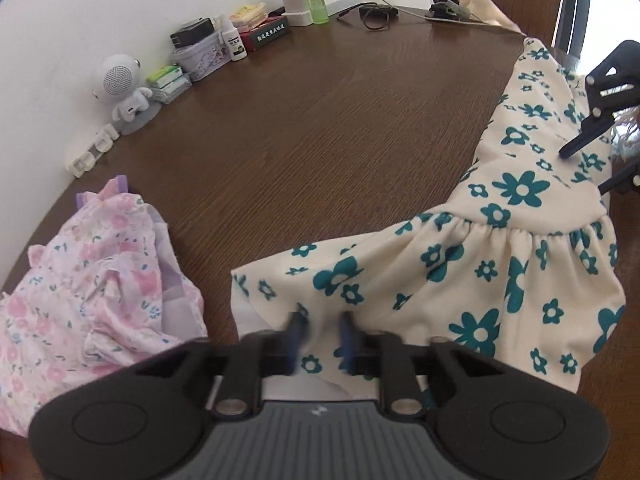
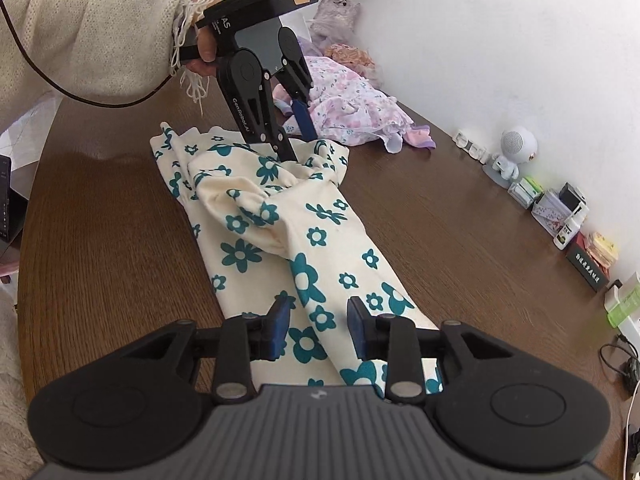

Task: Fold clothes

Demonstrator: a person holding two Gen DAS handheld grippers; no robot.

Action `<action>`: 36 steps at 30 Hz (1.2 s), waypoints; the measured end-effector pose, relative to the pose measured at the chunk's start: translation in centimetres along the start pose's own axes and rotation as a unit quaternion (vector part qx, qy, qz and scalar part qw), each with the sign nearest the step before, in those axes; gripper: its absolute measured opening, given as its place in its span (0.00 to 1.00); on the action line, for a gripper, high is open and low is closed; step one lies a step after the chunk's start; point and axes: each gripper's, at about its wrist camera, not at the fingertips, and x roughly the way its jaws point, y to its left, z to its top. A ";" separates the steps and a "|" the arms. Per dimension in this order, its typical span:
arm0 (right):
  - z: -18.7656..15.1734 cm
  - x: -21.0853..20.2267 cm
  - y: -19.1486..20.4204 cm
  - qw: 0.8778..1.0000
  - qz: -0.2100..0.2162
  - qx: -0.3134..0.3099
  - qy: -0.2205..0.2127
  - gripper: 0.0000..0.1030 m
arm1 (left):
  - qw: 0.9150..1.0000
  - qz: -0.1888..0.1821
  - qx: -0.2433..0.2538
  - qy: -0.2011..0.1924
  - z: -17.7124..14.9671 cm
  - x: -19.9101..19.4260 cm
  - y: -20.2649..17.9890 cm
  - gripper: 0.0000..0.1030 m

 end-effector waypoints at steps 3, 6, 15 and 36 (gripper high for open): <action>-0.4 0.7 -0.3 1.000 -0.012 0.017 0.016 0.29 | 1.000 0.023 0.011 -0.009 -0.8 -1.0 -0.9 0.00; -1.0 1.2 -0.4 0.999 -0.022 0.032 0.030 0.29 | 0.998 0.066 -0.010 -0.010 -1.8 -3.2 -1.2 0.00; -1.7 1.2 0.2 0.997 -0.046 0.048 0.027 0.30 | 0.989 0.118 -0.074 0.041 -4.9 -4.4 -3.4 0.02; -1.4 1.0 0.1 0.998 -0.035 0.029 0.033 0.33 | 0.997 0.069 -0.014 -0.006 -0.6 -4.3 -10.3 0.05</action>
